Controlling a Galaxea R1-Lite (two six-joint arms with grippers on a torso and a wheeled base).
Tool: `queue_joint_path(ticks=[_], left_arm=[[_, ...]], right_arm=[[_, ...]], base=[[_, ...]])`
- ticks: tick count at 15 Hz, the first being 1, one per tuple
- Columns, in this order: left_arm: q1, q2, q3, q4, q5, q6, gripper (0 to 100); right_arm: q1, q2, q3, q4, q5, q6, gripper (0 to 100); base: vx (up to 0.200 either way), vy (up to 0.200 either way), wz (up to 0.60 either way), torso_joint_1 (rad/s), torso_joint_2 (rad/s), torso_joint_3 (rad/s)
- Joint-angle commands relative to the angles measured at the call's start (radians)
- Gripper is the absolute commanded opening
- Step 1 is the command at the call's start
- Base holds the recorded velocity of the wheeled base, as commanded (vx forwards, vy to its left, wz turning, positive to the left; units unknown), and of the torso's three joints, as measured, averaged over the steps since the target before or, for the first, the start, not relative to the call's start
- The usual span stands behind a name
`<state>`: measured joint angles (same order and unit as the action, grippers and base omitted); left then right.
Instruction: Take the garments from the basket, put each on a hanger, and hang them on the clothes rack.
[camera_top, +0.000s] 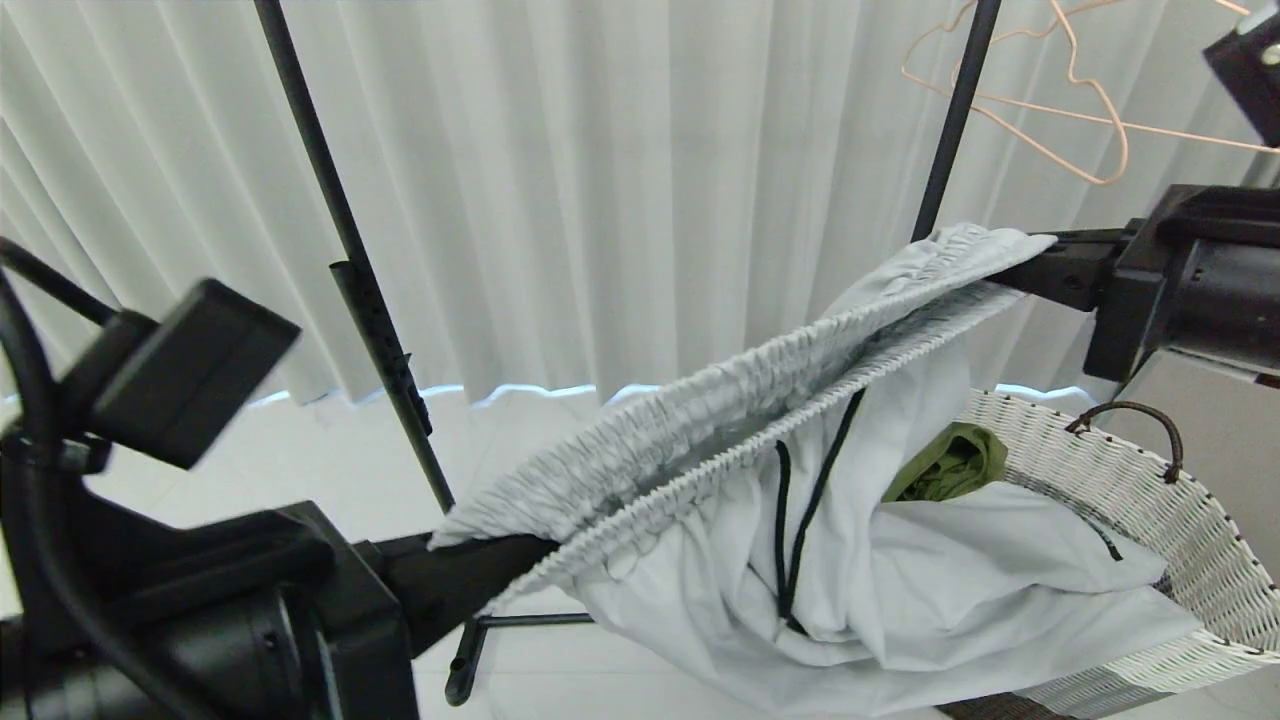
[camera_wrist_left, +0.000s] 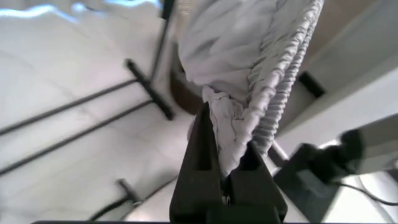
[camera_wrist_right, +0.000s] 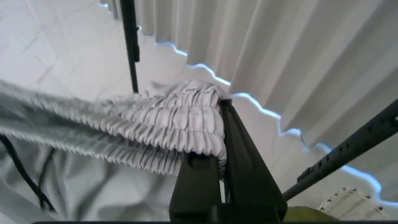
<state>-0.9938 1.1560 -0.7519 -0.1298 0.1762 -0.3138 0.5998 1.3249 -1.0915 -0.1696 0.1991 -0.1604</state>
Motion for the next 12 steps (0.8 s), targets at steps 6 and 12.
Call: queue_joint_path(ticks=[6,12], left_arm=[[0.161,0.019,-0.241,0.199,0.008,0.156,0],[0.224,0.154,-0.382,0.196,0.144,0.325,0]], right_arm=[[-0.003,0.011,-0.008,0.005,-0.089,0.055,0],[-0.02,-0.056,-0.061,0.127,-0.093,0.053,0]], base=[[0.0,0.0,0.0,0.0,0.0,0.0],[0.0,0.0,0.0,0.0,0.0,0.0]])
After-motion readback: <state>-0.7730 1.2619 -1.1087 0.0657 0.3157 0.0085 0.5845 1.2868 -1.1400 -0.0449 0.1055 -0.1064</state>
